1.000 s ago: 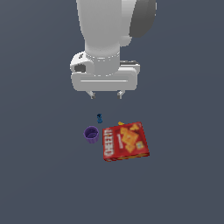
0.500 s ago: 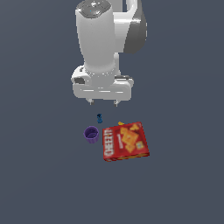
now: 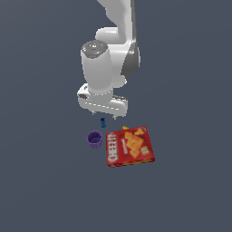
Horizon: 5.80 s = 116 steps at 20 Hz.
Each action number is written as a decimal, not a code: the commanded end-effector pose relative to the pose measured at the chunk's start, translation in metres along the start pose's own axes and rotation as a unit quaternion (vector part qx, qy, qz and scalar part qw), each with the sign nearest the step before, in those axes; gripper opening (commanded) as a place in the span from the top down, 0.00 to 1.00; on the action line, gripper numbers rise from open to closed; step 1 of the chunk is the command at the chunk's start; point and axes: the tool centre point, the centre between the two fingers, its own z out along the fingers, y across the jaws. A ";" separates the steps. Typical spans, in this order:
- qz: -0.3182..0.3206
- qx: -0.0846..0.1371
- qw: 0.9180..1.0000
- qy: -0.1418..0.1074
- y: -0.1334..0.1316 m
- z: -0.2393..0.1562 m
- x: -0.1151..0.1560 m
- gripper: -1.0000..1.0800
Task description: Pick up a designated object from a clutter of objects.
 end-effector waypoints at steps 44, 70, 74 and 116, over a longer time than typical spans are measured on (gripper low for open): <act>0.128 -0.006 0.992 0.004 0.043 0.144 -0.058 1.00; 0.128 -0.007 0.992 0.005 -0.009 0.085 -0.042 1.00; 0.128 -0.008 0.992 0.005 -0.035 0.054 -0.033 1.00; 0.128 -0.006 0.992 0.004 -0.272 -0.209 0.048 1.00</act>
